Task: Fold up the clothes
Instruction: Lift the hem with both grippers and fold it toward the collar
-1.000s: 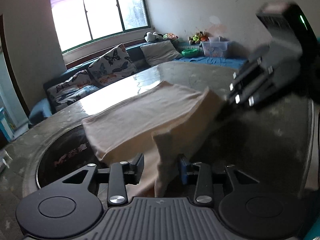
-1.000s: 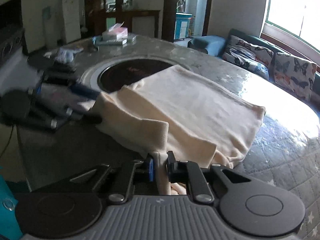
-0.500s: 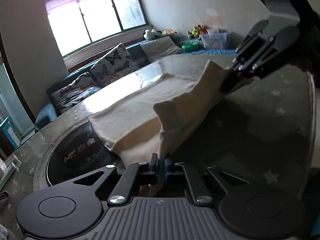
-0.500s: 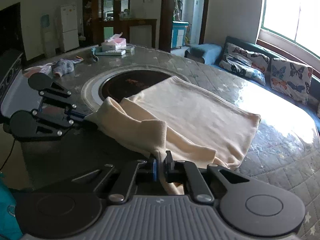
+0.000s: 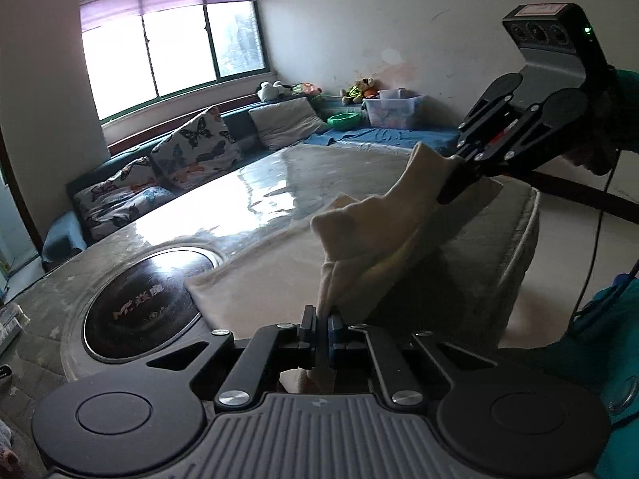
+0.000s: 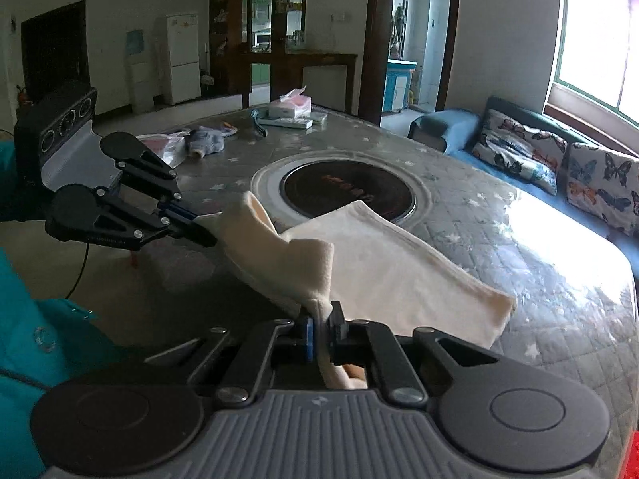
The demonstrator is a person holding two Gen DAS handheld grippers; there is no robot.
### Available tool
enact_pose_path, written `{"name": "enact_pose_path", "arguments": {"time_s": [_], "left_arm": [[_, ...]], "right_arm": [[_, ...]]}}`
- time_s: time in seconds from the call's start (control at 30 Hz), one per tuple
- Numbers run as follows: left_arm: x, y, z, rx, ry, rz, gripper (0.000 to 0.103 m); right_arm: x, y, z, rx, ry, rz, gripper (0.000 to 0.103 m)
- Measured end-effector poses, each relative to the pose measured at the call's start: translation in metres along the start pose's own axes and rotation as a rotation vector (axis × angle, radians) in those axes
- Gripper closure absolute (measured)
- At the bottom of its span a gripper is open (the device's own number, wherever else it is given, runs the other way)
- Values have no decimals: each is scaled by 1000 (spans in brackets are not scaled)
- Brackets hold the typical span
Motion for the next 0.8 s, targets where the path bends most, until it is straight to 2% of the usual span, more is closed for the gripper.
{"name": "enact_pose_path", "arguments": {"time_s": [0.2,0.33,0.47,0.67,0.8], "left_arm": [[-31,-26,-15,15,-3,-46,97],[-62,-64,-21,-2,-1,-70,97],[-90,-112,-19,-39,30,-92,97],[-114,-183,1,-151,99,-125,97],[-117,-198,10,-183,123,-144,90]], "right_arm": [[28,-14,-26,11,-39,43,97],[58,-33,-48,17,-68,80,97],[95,-70,-68,-1,-101,125,97],[139,-134,-66,-51,-179,198,97],[164,-162,-45,-67,-266,264,89]]}}
Point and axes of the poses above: each gripper's, at about its wrist camera, not at the fingertips, and y roughly against the way its jaws point, x to its right, z to its underside, the point moved 9 cm from there along -y, roughly the way its jaws point, and after that the axes turned 14 degrees about -y, right-handed, at the moved point
